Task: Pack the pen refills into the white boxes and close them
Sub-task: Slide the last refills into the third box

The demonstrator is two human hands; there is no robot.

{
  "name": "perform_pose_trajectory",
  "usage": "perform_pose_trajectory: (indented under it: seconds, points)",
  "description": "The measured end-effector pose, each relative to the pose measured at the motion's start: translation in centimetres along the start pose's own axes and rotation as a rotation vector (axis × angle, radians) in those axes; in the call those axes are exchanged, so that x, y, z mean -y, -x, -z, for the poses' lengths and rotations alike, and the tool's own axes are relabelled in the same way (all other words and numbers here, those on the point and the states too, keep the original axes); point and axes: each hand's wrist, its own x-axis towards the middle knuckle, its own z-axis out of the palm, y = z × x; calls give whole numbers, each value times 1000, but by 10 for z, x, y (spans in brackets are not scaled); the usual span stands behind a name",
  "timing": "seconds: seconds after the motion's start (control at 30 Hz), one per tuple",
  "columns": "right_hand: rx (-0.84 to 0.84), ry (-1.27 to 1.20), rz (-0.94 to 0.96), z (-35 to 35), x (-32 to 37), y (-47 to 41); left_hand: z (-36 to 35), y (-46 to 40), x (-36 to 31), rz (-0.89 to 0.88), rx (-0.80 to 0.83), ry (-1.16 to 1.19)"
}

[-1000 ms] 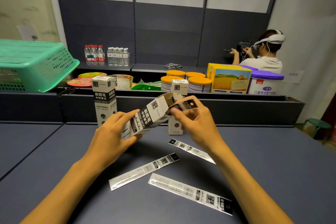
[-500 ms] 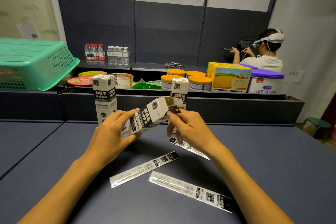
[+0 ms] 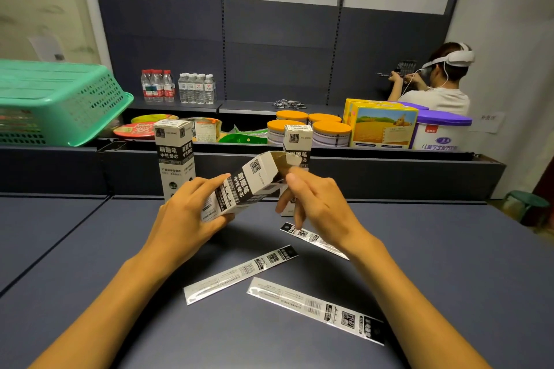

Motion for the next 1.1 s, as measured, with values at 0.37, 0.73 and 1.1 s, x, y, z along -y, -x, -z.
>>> perform_pose_trajectory:
  seconds: [0.37, 0.73, 1.1]
  points:
    - [-43, -185, 19, 15, 2, -2, 0, -1, 6, 25, -3, 6]
    - [481, 517, -672, 46, -59, 3, 3, -1, 13, 55, -23, 21]
    - [549, 392, -591, 37, -48, 3, 5, -1, 13, 61, -30, 39]
